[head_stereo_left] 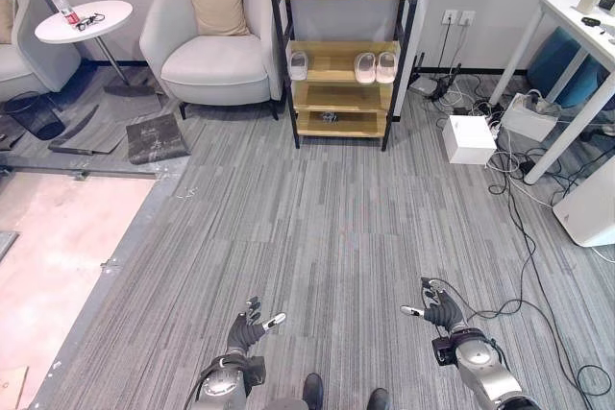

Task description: Arrange the slippers neatly on the shoe rack.

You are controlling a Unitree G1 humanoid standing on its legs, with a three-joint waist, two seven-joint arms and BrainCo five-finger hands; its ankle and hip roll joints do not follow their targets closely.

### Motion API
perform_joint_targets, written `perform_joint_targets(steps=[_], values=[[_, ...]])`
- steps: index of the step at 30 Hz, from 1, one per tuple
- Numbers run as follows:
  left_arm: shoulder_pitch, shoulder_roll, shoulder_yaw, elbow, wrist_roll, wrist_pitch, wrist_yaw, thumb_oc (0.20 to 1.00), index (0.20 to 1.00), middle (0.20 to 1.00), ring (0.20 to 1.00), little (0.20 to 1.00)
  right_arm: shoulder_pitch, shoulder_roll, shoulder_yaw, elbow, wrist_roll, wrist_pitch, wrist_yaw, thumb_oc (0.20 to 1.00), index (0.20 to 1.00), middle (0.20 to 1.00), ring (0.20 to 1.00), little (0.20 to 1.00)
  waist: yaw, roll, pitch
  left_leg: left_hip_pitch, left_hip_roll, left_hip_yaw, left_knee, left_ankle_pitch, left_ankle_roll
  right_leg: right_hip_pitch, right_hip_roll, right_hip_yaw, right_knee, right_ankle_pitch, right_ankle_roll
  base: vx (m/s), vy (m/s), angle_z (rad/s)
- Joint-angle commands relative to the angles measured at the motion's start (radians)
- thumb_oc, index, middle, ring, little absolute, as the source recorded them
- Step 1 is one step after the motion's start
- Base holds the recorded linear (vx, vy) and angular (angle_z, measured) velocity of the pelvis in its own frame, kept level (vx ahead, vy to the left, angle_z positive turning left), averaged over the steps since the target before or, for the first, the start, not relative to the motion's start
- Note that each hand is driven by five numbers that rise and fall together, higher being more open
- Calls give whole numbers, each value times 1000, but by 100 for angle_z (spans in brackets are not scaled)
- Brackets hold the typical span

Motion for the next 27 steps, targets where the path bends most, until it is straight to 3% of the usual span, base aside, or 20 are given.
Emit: perform_joint_targets(steps=[1, 27], values=[[-64, 11, -3, -21, 54, -27, 19, 1000, 1000, 1000, 1000, 1000, -13, -26, -8, -58, 1, -28, -16, 1000, 1000, 1000, 1000, 1000, 12, -34, 4, 30, 41, 26, -9, -55, -57, 23, -97, -28, -4, -33, 113, 0, 0, 0], [-8, 29, -8, -66, 65, -11, -18, 1000, 1000, 1000, 1000, 1000, 20, -6, -8, -57, 44, -23, 17, 1000, 1000, 1000, 1000, 1000, -4, -27, 15, 43, 35, 37, -9, -66, -54, 26, -99, -10, -4, -33, 116, 2, -1, -1]])
